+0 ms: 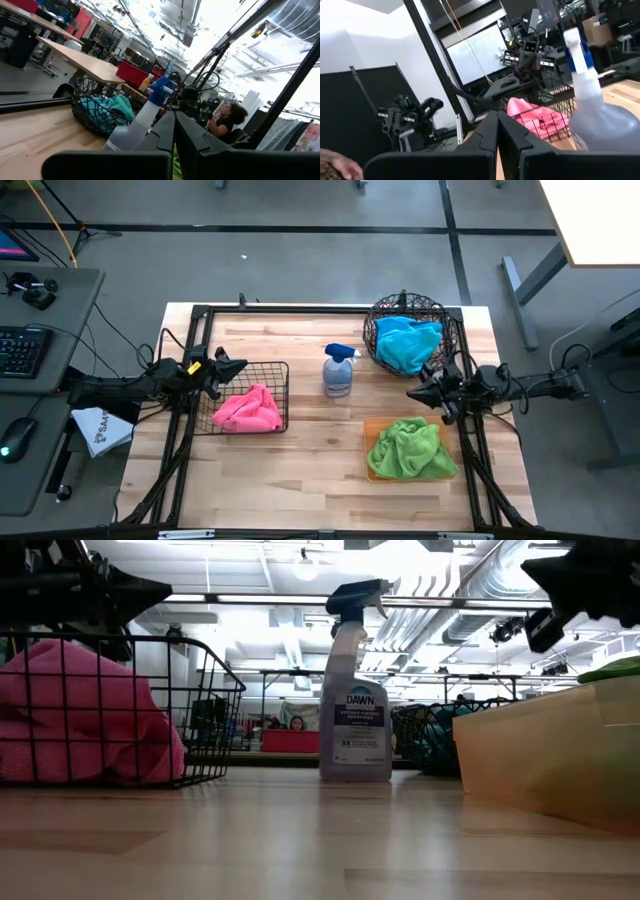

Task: Sort microfiber towel by color & place in baskets
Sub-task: Return to Home Position

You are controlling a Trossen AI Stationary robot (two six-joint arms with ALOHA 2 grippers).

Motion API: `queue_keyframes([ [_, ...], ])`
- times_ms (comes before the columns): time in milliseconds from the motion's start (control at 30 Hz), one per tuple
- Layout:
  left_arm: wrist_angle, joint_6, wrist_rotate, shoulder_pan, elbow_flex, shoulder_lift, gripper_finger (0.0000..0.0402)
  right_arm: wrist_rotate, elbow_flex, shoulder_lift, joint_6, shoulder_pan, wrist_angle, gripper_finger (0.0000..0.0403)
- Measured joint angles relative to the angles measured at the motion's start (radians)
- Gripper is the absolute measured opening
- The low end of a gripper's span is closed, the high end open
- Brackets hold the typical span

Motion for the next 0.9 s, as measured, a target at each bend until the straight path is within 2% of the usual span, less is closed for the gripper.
queue_keyframes([
  [233, 0.0, 0.0, 0.0, 0.0, 0.0, 0.0, 0.0, 0.01, -0.041, -0.061, -0.055, -0.005, -0.061, 0.0],
  [400, -0.005, 0.0, 0.0, 0.0, 0.0, 0.0, 0.0, 0.108, -0.041, -0.06, -0.071, -0.009, -0.196, 0.0],
  [500, -0.011, 0.0, 0.0, 0.0, 0.0, 0.0, 0.0, 0.113, -0.041, -0.058, -0.069, -0.009, -0.287, 0.0],
  [900, -0.02, 0.0, 0.0, 0.0, 0.0, 0.0, 0.0, 0.097, -0.041, -0.045, -0.069, -0.009, -0.291, 0.0],
])
